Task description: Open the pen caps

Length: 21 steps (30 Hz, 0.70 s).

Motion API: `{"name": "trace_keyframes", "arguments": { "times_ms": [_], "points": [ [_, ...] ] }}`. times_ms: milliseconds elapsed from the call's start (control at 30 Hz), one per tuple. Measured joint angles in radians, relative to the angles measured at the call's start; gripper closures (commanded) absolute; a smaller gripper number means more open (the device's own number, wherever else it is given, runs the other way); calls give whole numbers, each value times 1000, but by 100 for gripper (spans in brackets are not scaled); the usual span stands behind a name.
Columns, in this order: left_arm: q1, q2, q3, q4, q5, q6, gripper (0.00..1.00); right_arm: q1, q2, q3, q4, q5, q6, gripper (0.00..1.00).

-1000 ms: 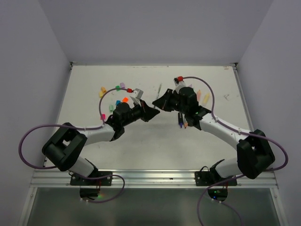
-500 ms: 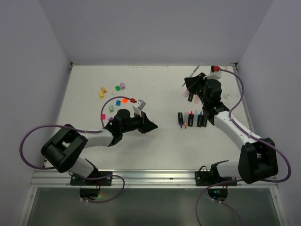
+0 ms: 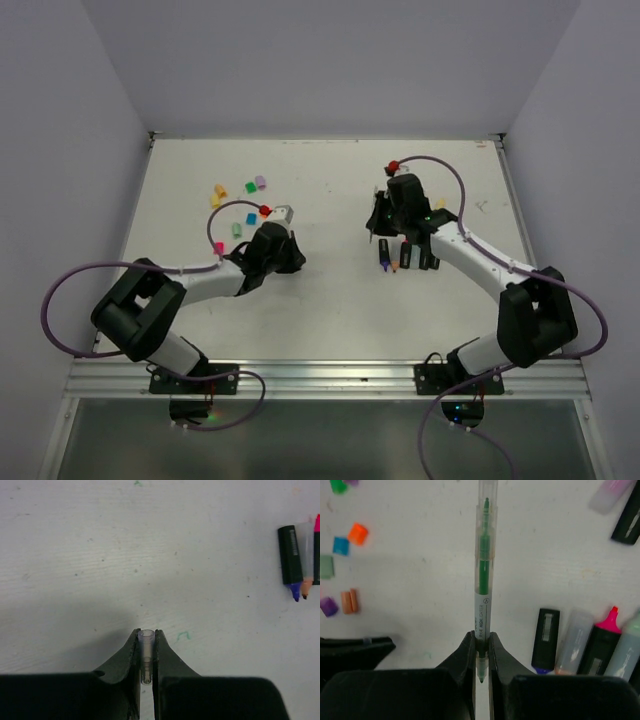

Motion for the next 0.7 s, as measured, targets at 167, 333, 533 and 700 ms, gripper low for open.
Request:
{"name": "trace_keyframes", "arguments": {
  "times_ms": [167,333,533,700],
  "points": [
    [32,16,8,-80,-82,-10,100,66,43,-34,-108,-22,-29,100],
    [65,63,63,-174,-143,-10,100,59,60,-86,-129,-24,-33,100],
    [80,111,159,-286,-216,-10,100,60,125,-87,-136,-24,-41,100],
    [101,128,180,-321,-242,-20,100,62,180,-86,-138,-13,-43,100]
  ]
}}
